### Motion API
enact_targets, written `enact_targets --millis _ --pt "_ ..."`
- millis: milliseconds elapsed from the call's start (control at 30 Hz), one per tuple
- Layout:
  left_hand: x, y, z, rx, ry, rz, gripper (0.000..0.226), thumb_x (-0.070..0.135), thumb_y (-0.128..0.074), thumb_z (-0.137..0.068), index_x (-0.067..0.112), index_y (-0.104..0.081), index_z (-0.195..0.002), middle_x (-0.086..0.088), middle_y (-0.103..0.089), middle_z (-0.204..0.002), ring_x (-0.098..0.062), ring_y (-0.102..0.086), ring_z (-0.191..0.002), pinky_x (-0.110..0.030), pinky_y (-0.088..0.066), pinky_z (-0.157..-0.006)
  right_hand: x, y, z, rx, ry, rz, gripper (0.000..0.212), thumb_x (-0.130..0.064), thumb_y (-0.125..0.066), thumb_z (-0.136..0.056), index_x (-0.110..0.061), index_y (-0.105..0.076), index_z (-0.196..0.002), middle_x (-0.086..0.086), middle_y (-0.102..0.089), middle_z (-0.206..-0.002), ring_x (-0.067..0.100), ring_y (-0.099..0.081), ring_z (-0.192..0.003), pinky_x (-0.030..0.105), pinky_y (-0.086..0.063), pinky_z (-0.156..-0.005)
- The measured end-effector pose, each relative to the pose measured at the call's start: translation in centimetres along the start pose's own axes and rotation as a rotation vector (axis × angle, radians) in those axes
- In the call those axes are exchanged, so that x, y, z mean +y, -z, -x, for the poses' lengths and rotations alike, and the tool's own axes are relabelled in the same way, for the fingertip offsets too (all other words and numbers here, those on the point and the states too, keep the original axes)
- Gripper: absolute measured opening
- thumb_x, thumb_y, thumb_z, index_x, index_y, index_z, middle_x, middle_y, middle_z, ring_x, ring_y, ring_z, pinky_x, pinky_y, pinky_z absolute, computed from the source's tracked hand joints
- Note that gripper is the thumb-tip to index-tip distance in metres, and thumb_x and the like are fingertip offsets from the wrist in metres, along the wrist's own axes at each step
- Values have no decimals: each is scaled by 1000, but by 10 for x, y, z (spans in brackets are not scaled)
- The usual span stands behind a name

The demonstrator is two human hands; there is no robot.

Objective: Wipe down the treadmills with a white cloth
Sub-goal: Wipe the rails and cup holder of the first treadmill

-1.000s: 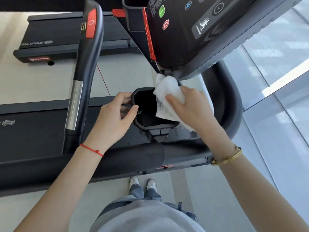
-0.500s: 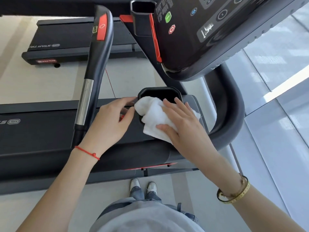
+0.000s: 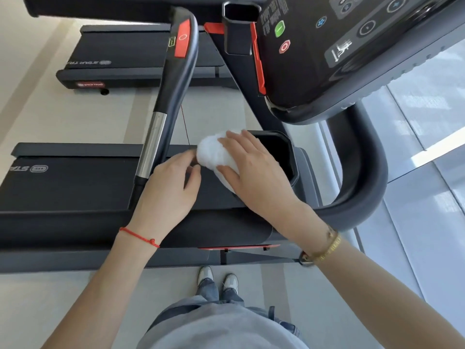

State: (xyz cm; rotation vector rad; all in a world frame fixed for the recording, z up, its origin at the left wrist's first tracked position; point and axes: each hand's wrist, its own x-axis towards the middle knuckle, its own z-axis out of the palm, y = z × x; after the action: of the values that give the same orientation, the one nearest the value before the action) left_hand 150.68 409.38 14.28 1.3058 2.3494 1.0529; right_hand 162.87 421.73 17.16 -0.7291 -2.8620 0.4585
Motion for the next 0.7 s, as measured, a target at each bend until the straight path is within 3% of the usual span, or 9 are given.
enact_targets --millis 133,267,367,467,567,633,700 --pt "-2 3 7 -10 0 -24 37 17 -50 -98 19 -57 -135 5 -66 -117 -10 -62 -103 -35 -53 -93 6 -2 16 -24 44 -25 48 -28 -56 -97 -15 -46 -142 0 -42 -151 26 -24 -147 40 -16 -121" --pt "-2 5 14 -8 3 -47 37 17 -49 -99 19 -57 -135 6 -66 -119 -9 -62 -101 -40 -54 -91 14 1 -32 -20 -67 6 47 -36 -49 -100 -11 -44 -140 5 -49 -144 27 -22 -147 40 -8 -121" --pt "-1 7 20 -19 1 -53 37 19 -50 -99 20 -58 -135 8 -65 -120 -8 -62 -101 -42 -54 -91 20 2 -48 -2 -128 -81 41 -33 -50 -100 -8 -48 -133 12 -55 -131 29 -35 -138 37 -10 -119" --pt "2 9 25 -37 -18 -50 35 20 -49 -99 21 -59 -133 9 -66 -120 -7 -62 -102 -41 -54 -91 18 4 -33 -26 -65 -171 37 -29 -54 -99 -8 -51 -130 10 -56 -124 30 -46 -124 35 -15 -116" --pt "5 10 31 -61 -71 -64 28 19 -50 -99 22 -66 -122 9 -67 -109 -6 -63 -88 -35 -55 -81 12 6 -8 -122 39 -228 41 -30 -57 -98 -9 -52 -133 10 -52 -136 25 -37 -135 36 -18 -116" --pt "6 11 35 -68 -104 -92 23 19 -51 -99 20 -70 -111 8 -68 -101 -6 -59 -71 -28 -51 -69 10 9 7 -175 69 -236 43 -33 -55 -98 -10 -51 -135 9 -49 -143 20 -27 -144 32 -9 -120" --pt "7 13 40 -80 -118 -107 23 21 -50 -99 19 -71 -108 8 -69 -101 -9 -61 -74 -31 -53 -71 8 12 17 -200 79 -232 44 -34 -52 -99 -10 -50 -136 10 -51 -140 19 -24 -146 26 -3 -120"
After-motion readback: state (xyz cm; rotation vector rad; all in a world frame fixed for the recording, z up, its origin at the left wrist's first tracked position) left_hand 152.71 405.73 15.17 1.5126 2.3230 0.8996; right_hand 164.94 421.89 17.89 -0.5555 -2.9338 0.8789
